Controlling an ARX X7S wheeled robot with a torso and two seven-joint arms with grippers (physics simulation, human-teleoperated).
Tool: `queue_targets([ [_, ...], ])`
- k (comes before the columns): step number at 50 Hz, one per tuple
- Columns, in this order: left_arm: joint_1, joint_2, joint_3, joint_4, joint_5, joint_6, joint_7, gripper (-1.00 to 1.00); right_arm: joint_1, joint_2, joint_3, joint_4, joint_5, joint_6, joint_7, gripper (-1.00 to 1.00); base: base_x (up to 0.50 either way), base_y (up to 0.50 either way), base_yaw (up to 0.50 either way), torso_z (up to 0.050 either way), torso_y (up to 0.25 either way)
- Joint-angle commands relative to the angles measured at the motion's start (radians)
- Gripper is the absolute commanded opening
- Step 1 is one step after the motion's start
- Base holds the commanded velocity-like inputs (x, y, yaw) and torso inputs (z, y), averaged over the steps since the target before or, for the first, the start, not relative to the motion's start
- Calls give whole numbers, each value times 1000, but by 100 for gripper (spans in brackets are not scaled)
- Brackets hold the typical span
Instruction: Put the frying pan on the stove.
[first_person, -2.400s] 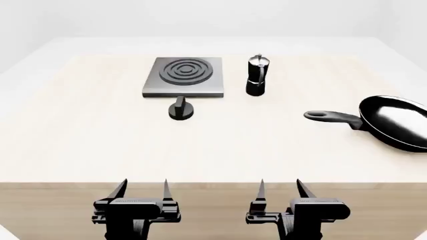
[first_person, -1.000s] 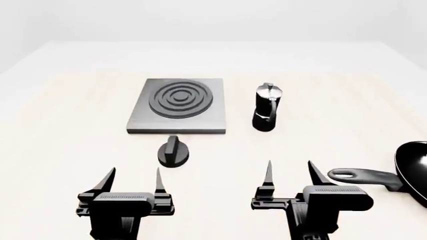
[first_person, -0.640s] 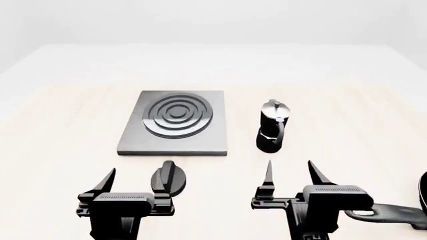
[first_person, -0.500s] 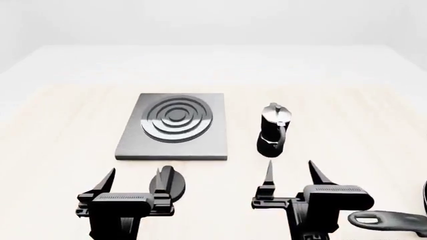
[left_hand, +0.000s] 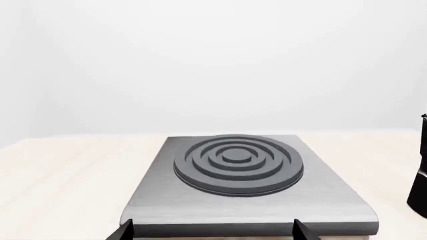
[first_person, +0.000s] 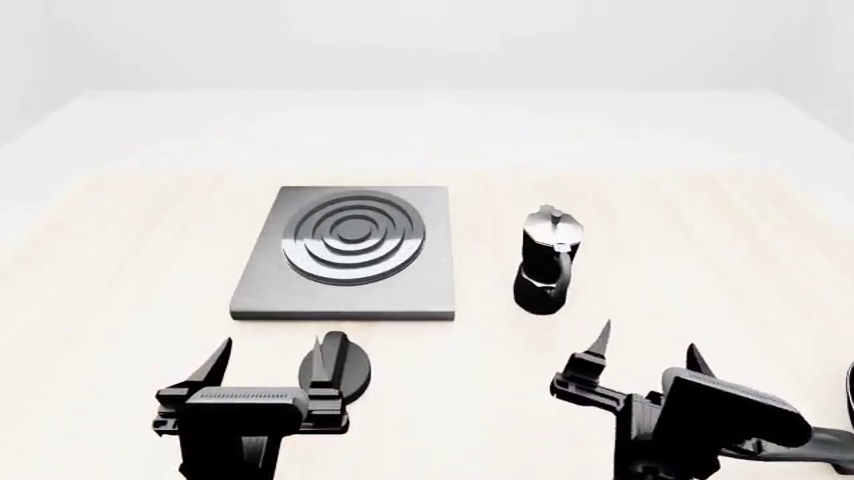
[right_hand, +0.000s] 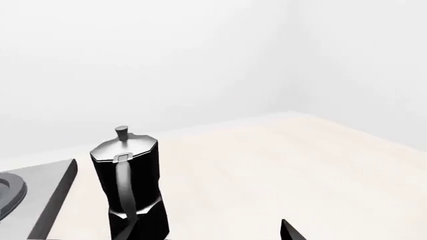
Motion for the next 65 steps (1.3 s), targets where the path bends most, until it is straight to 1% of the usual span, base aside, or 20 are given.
queue_targets([
  [1,-6,-6,8,-10,-10,3,-4,100,12,-32,58,49,7,-38,117,100,0,0,0,0,0],
  [10,-12,-9,13,-20,-25,6,-2,100,18,-46,81,96,7,-122,207,100,0,0,0,0,0],
  [19,-10,-13,16,-27,-34,16,-5,100,-13,-35,86,102,33,-169,249,100,0,0,0,0,0],
  [28,2,-19,18,-26,-40,24,-11,100,-23,-38,92,74,12,-106,353,100,0,0,0,0,0],
  [29,3,-20,18,-22,-41,22,-13,100,-23,-34,86,78,-6,-127,363,100,0,0,0,0,0],
  [31,6,-23,20,-17,-41,23,-13,100,-17,-39,99,81,-25,-103,412,100,0,0,0,0,0],
  [34,8,-24,20,-28,-40,33,-16,100,-16,-39,107,83,-29,-113,445,100,0,0,0,0,0],
  [45,4,-31,22,-23,-47,22,-25,100,7,-19,90,60,-18,-76,488,100,0,0,0,0,0],
  [49,2,-32,24,-21,-48,20,-29,100,6,-22,100,47,-22,-51,528,100,0,0,0,0,0],
  [59,5,-43,39,-16,-52,23,-41,100,62,-25,80,98,-94,6,643,100,0,0,0,0,0],
  [65,6,-49,44,-12,-55,24,-48,100,92,-31,79,125,-95,7,687,100,0,0,0,0,0],
])
